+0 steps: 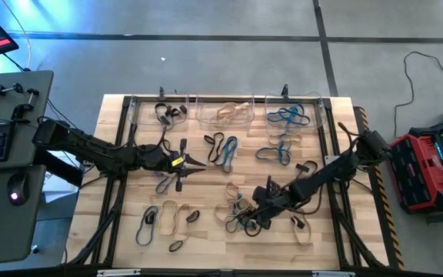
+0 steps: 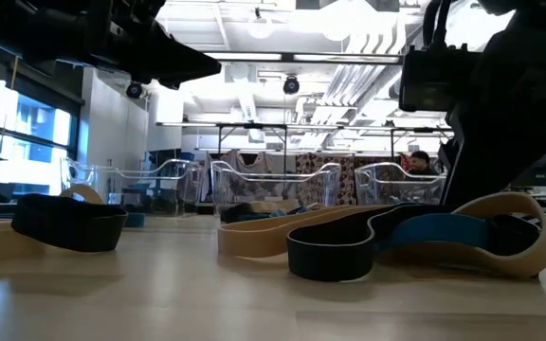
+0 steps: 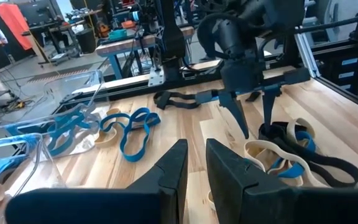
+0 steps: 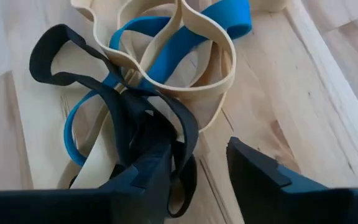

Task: Sort rubber bands into baskets
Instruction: Put the black rubber band into the left transparent bin

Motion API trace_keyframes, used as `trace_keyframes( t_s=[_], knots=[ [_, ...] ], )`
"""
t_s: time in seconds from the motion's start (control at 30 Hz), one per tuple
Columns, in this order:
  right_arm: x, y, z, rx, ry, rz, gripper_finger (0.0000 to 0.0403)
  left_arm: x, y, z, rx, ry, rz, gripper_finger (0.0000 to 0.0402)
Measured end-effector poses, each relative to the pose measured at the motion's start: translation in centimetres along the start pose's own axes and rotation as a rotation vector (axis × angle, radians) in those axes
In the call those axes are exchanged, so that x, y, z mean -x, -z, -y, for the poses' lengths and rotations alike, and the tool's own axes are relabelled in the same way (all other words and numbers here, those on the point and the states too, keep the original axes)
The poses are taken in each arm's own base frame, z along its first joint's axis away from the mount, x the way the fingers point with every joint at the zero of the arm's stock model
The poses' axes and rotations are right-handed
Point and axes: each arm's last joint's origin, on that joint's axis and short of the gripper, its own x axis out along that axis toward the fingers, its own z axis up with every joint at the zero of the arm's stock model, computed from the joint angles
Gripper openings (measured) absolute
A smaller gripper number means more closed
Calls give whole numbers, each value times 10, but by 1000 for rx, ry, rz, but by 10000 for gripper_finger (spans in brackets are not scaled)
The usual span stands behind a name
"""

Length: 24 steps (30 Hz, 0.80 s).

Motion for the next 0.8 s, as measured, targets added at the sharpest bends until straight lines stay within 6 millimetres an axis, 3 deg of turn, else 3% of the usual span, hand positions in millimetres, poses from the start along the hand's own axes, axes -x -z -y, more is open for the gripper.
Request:
trace_keyframes(
  t_s=[0.33, 0.57, 0.8],
  knots=[
    [4, -7, -6, 112, 1, 13, 7, 0, 0, 0, 26, 0, 0, 48],
    [22, -30, -18, 235, 123, 56, 15, 0, 0, 0, 53, 0, 0, 48],
    [45, -57, -36, 403, 363, 300, 2, 0, 0, 0, 61, 0, 0, 49]
  ],
)
